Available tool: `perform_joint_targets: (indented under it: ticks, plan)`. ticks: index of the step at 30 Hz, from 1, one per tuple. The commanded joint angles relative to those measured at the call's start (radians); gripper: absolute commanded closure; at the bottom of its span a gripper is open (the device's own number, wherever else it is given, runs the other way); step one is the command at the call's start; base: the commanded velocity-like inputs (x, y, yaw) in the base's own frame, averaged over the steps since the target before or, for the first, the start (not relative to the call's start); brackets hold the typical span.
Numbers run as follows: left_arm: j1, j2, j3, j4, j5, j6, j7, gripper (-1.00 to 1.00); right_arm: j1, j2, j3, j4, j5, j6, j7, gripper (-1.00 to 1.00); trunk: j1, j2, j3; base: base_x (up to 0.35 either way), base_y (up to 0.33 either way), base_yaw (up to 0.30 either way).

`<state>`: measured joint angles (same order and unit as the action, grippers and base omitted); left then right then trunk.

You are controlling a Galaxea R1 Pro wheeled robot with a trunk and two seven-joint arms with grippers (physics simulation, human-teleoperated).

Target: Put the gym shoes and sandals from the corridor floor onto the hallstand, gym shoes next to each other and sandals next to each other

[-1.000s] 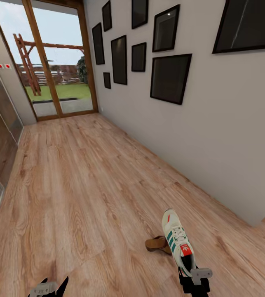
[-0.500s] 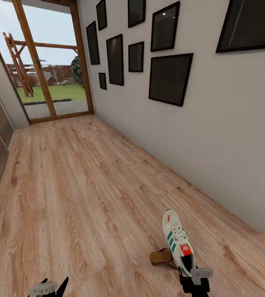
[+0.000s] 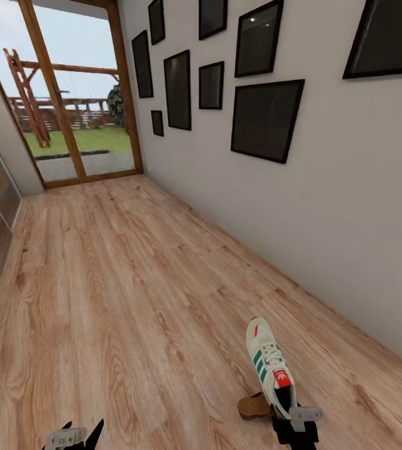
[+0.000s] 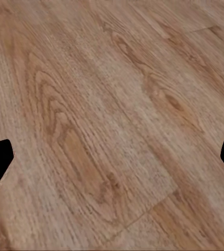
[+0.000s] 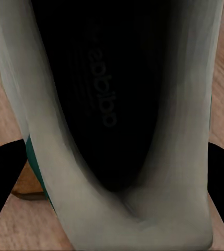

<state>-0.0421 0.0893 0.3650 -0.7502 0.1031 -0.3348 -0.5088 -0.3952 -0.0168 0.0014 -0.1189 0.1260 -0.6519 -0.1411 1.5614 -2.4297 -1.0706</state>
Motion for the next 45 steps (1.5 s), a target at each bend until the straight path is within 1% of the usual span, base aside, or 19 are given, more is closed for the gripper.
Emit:
perform_joint_targets:
  ticks: [1,12,24,29,45]
  plan:
    - [-0.001,0.000,0.002,0.002,0.010,0.002,-0.010,-1.00,-0.001,0.000,0.000,0.001,0.011,-0.002,-0.009,1.00,0.000,0.000,-0.001,0.265,0.201,0.000]
    - [-0.001,0.001,0.002,0.001,0.012,0.002,-0.011,-1.00,-0.001,0.000,0.000,0.001,0.011,-0.002,-0.009,1.00,0.000,0.000,-0.001,0.267,0.204,-0.010]
    - [-0.001,0.001,0.002,0.000,0.012,0.002,-0.011,-1.00,-0.001,0.000,0.000,0.001,0.011,-0.002,-0.009,1.00,0.000,0.000,-0.001,0.237,0.227,-0.231]
    - [-0.001,0.001,0.002,0.000,0.012,0.002,-0.011,-1.00,-0.001,0.000,0.000,0.001,0.011,-0.002,-0.009,1.00,0.000,0.000,-0.001,0.071,0.088,-0.262]
    - [-0.001,0.001,0.002,0.000,0.012,0.002,-0.011,-1.00,-0.001,0.000,0.000,0.001,0.011,-0.002,-0.009,1.00,0.000,0.000,-0.001,0.005,0.006,-0.263]
